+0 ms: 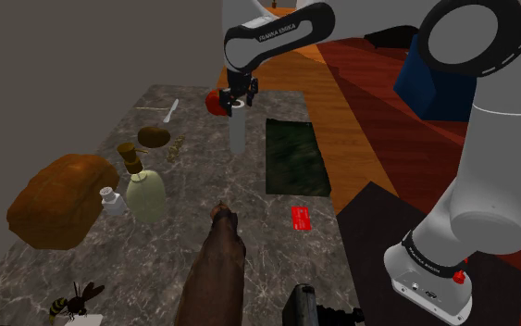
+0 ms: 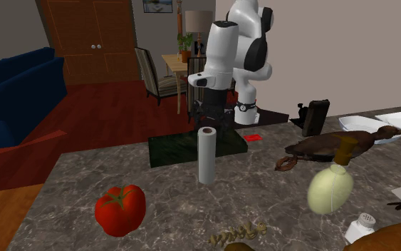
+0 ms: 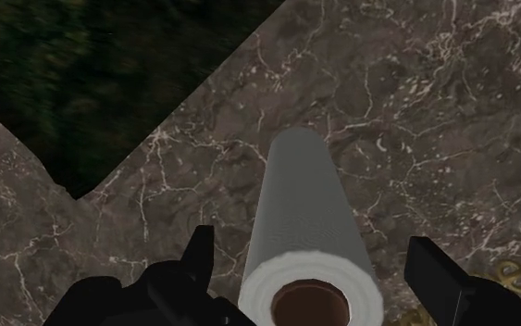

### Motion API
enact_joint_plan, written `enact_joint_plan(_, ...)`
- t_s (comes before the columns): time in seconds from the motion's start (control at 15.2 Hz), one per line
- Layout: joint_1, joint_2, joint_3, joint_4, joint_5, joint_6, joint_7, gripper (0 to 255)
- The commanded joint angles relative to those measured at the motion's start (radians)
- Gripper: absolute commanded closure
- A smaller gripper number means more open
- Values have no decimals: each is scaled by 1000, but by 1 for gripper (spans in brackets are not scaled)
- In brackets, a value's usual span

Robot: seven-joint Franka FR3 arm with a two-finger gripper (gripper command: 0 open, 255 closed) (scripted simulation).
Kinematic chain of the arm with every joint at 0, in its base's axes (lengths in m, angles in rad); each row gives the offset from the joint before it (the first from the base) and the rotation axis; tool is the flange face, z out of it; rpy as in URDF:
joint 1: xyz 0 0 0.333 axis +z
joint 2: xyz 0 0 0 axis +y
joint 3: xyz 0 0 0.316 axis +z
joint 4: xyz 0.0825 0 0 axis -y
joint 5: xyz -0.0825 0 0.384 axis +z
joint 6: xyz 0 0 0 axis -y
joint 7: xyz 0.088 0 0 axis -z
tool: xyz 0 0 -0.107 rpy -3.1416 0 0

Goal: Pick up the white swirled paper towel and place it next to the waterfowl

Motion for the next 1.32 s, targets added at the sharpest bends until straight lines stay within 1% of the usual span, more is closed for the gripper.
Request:
enact_joint_plan(0.0,0,0,0,-4,0,5,0,0)
enact_joint_plan(0.4,0,0,0,-4,0,4,0,0)
enact_joint_plan(0.46,0,0,0,-4,0,4,0,255)
enact_joint_plan(1.06,0,0,0,-4,0,5,0,255)
enact_joint_plan(1.25,0,-11,1,21,2,-31,-4,255)
